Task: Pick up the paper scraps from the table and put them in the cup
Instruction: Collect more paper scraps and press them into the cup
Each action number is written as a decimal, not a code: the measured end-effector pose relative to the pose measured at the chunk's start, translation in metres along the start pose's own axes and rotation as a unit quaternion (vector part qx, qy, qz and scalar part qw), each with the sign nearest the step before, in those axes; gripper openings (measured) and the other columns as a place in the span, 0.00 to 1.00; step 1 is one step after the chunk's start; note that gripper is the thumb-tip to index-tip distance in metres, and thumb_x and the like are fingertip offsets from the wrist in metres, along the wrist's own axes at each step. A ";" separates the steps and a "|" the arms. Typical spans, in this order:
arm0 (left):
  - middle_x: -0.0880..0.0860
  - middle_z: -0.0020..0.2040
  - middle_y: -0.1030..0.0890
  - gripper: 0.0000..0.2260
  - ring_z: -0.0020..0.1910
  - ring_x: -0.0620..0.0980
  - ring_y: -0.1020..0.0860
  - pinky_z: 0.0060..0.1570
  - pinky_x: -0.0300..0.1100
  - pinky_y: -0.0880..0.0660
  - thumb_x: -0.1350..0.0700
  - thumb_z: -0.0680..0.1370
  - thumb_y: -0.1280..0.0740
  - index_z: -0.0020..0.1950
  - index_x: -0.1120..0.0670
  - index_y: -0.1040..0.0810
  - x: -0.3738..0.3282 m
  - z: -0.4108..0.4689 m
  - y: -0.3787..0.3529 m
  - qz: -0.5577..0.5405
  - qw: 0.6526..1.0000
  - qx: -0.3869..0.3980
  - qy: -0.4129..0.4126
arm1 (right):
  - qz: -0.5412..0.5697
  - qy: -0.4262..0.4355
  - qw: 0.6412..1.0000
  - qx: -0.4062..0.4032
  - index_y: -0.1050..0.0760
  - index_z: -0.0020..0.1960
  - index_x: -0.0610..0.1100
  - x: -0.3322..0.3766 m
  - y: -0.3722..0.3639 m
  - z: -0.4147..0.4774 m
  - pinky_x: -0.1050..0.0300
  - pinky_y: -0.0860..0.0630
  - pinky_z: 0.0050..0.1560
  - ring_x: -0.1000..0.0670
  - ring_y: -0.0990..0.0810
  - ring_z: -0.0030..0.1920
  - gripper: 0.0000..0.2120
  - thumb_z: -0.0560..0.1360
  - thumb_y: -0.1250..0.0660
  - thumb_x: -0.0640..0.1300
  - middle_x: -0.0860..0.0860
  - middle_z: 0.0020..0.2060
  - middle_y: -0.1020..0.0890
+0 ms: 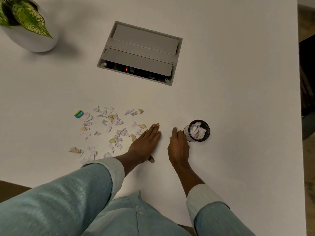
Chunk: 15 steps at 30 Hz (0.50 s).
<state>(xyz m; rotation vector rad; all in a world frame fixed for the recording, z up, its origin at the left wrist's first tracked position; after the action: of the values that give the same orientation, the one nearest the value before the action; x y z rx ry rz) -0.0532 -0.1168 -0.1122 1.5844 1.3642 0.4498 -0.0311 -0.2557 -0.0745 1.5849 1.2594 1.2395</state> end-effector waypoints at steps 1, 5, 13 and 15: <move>0.57 0.81 0.73 0.61 0.81 0.57 0.71 0.81 0.49 0.57 0.50 0.69 0.18 0.84 0.56 0.63 0.000 0.000 -0.001 -0.002 1.000 -0.001 0.001 | -0.001 -0.009 1.000 0.006 0.36 0.76 0.36 0.001 -0.001 0.006 0.51 0.21 0.46 0.43 0.22 0.59 0.24 0.82 0.37 0.37 0.41 0.59 0.23; 0.58 0.82 0.72 0.59 0.80 0.58 0.71 0.81 0.50 0.58 0.51 0.71 0.20 0.84 0.57 0.62 0.000 0.001 -0.002 -0.007 1.000 -0.004 -0.002 | -0.021 -0.041 0.999 -0.001 0.37 0.76 0.35 0.001 -0.005 0.024 0.55 0.23 0.56 0.44 0.23 0.62 0.23 0.82 0.40 0.34 0.41 0.62 0.24; 0.56 0.81 0.74 0.58 0.80 0.56 0.73 0.81 0.48 0.60 0.53 0.72 0.21 0.84 0.55 0.64 0.004 0.002 -0.006 -0.027 1.000 -0.011 -0.006 | -0.048 -0.044 0.998 0.019 0.25 0.58 0.41 0.008 -0.004 0.025 0.54 0.24 0.52 0.45 0.22 0.56 0.09 0.82 0.41 0.36 0.44 0.55 0.22; 0.56 0.81 0.74 0.57 0.80 0.55 0.74 0.81 0.48 0.60 0.52 0.73 0.22 0.83 0.55 0.65 0.006 0.002 -0.007 -0.031 0.999 -0.011 -0.010 | -0.027 -0.046 0.998 0.015 0.24 0.58 0.42 0.009 0.003 0.016 0.54 0.23 0.50 0.46 0.22 0.56 0.08 0.82 0.41 0.39 0.45 0.55 0.22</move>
<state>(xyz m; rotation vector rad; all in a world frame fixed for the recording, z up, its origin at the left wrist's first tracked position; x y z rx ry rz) -0.0540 -0.1132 -0.1207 1.5211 1.3840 0.4086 -0.0142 -0.2471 -0.0737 1.6010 1.2600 1.1055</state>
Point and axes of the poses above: each hand's wrist, its own z-axis towards the middle knuckle, its own y-axis out of the back of the hand, x = y × z, the point moved 6 cm from there along z, towards the middle knuckle
